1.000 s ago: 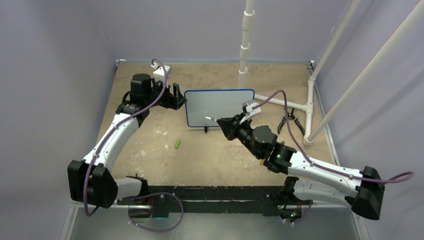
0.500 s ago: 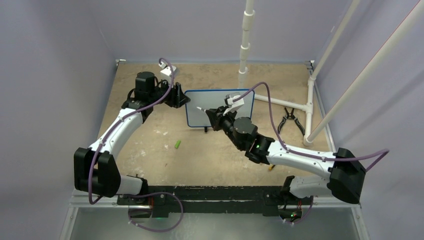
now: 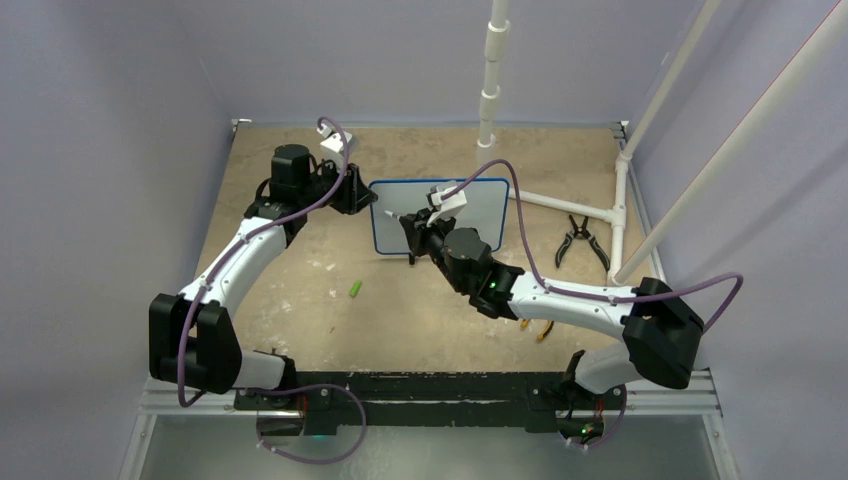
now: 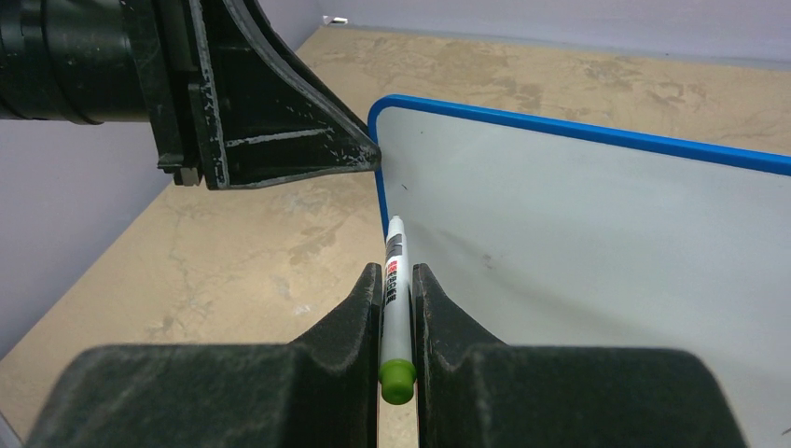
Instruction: Write a sentence on the whiteboard
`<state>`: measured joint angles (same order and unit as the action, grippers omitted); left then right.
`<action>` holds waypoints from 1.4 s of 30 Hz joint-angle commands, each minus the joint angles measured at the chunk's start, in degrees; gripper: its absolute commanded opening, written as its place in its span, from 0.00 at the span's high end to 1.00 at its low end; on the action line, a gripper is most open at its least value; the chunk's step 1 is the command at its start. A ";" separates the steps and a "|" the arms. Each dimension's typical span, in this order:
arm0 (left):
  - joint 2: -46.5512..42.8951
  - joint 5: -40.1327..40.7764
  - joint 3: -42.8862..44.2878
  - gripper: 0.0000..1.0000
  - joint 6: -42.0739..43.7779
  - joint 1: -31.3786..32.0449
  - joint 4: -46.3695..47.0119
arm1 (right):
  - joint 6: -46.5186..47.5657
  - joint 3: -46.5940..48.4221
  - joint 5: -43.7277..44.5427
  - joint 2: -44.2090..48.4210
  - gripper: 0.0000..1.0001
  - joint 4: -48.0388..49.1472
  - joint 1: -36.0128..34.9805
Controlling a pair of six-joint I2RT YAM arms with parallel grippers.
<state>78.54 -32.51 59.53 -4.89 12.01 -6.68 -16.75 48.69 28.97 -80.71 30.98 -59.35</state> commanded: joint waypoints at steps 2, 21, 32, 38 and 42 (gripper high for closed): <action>0.88 0.27 -0.52 0.71 0.48 -0.23 2.59 | 1.44 4.11 0.66 -1.79 1.00 3.16 -0.25; 2.10 -0.46 -0.73 0.81 0.15 -0.23 3.36 | 1.20 6.11 2.64 -6.40 1.00 3.91 -0.24; 2.24 -0.32 -0.82 0.86 0.40 -0.23 3.34 | 1.11 6.51 4.68 -7.79 1.00 4.15 -0.24; 2.23 -0.31 -0.77 0.89 0.45 -0.23 3.34 | 1.17 6.52 6.03 -8.07 1.00 4.43 -0.24; 2.31 -0.36 -0.80 0.90 0.48 -0.22 3.34 | 1.58 6.55 6.59 -7.81 1.00 5.10 -0.24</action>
<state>80.62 -31.59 59.13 -4.89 12.01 -5.28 -16.40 52.77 32.69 -88.92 32.77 -59.37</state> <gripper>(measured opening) 0.113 0.137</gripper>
